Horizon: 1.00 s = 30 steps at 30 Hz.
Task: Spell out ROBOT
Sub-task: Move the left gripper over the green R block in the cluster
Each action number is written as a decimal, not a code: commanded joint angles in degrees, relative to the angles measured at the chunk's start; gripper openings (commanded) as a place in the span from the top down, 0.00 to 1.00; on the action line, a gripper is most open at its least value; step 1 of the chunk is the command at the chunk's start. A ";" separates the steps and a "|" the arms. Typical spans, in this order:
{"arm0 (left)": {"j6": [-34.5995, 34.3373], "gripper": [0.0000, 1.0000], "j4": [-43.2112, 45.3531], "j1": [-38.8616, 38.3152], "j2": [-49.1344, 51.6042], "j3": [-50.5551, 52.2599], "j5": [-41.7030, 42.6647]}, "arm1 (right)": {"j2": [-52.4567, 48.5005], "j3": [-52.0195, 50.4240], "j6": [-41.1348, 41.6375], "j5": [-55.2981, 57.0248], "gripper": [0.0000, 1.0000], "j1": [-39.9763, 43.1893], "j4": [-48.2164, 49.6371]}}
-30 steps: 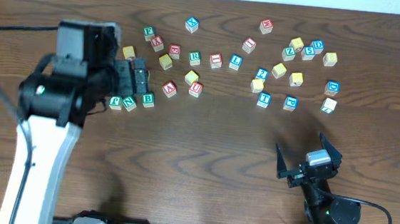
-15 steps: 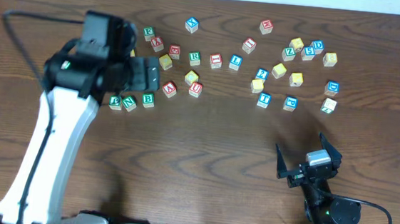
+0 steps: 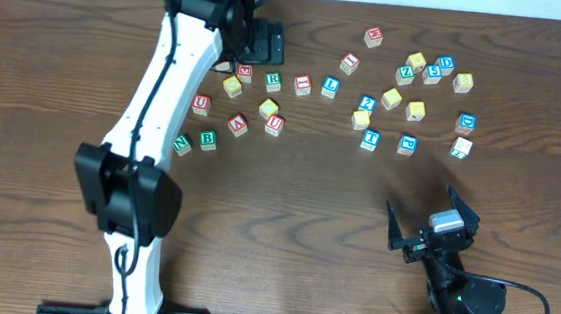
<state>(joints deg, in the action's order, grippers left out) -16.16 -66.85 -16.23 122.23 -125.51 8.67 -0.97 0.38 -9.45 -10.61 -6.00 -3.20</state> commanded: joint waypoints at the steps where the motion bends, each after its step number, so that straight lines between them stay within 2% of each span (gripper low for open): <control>1: -0.63 0.02 -1.01 0.13 5.05 -4.13 -0.15 | 0.33 -0.07 0.63 -0.09 0.01 0.44 -0.26; 11: -0.68 0.02 7.80 -6.51 8.26 -4.37 -4.92 | 0.33 -0.07 0.63 -0.09 0.01 0.44 -0.26; 28: -0.68 0.02 9.14 -6.03 10.88 -3.26 -6.80 | 0.33 -0.07 0.63 -0.09 0.01 0.44 -0.26; 30: -0.72 0.06 9.18 -5.99 10.88 -3.17 -6.82 | 0.33 -0.07 0.63 -0.09 0.01 0.44 -0.26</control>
<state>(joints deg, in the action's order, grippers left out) -16.56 -57.54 -22.33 132.99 -128.11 2.63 -0.97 0.38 -9.45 -10.59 -6.00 -3.20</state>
